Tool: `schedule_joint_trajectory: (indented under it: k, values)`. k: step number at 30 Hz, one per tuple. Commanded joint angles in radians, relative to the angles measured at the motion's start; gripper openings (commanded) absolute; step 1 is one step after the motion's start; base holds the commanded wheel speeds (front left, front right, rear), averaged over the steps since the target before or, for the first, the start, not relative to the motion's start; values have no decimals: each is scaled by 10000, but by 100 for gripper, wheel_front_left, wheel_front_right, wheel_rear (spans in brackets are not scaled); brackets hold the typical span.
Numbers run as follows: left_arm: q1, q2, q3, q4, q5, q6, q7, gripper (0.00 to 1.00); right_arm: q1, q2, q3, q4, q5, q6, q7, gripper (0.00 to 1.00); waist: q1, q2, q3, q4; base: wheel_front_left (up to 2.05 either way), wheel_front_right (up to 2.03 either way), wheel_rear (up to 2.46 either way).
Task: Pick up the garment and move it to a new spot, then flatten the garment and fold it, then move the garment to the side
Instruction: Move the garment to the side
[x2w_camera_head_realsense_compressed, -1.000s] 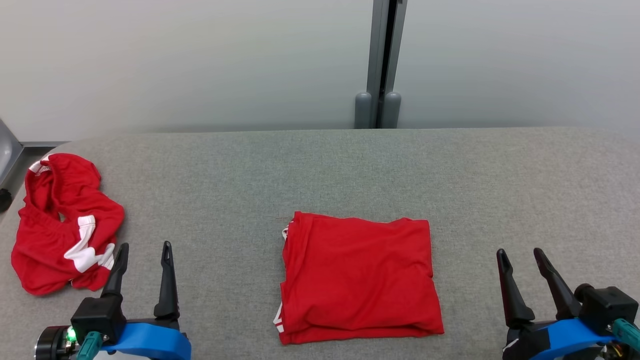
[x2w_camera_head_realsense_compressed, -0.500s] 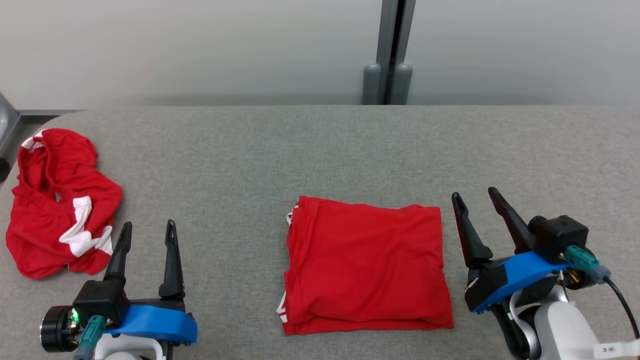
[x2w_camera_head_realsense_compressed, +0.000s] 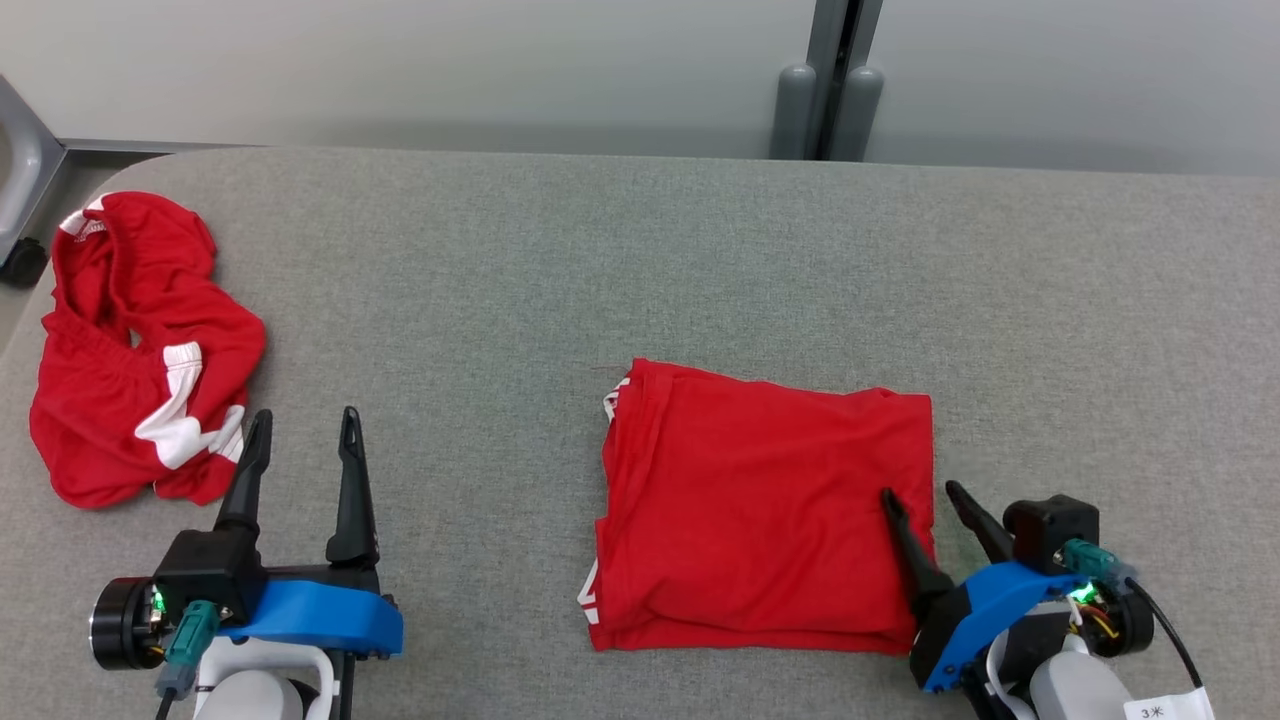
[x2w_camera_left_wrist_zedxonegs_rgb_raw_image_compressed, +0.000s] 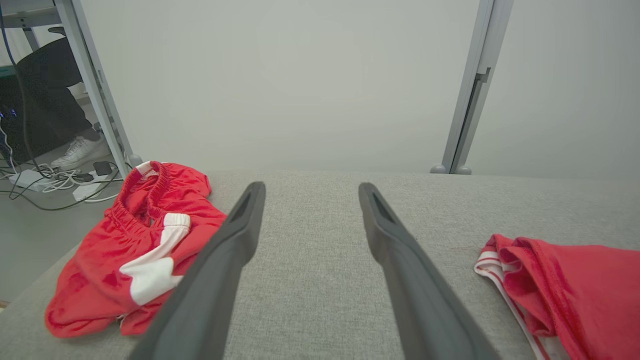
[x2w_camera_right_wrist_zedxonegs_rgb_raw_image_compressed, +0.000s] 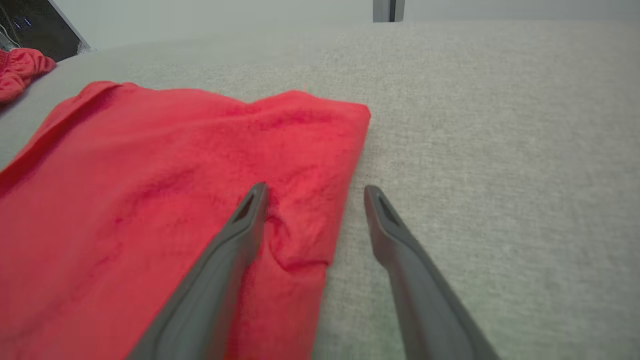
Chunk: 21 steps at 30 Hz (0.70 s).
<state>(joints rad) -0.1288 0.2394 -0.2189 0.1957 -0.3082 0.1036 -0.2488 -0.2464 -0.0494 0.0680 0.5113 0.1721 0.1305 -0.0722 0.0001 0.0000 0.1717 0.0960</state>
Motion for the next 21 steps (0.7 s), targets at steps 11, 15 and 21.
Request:
schedule_joint_trajectory:
  k: [11, 15, 21]
  values:
    - [-251, -96, -76, 206, -32, -49, -112, 100, -492, 6, 963, 1971, 624, 12, -452, 50, -1, 0, 35, -14, 0, 0, 0]
    - [-281, -141, -91, 246, -63, -43, -132, 100, -822, 3, 1164, 2283, 782, 15, -702, 0, -1, 0, 61, -88, 0, 0, 0]
    - [-497, -181, -23, 184, -44, -54, -159, 100, -1535, -573, 942, 2374, 527, -3, -1133, 0, -1, 0, 345, -427, 0, 0, 0]
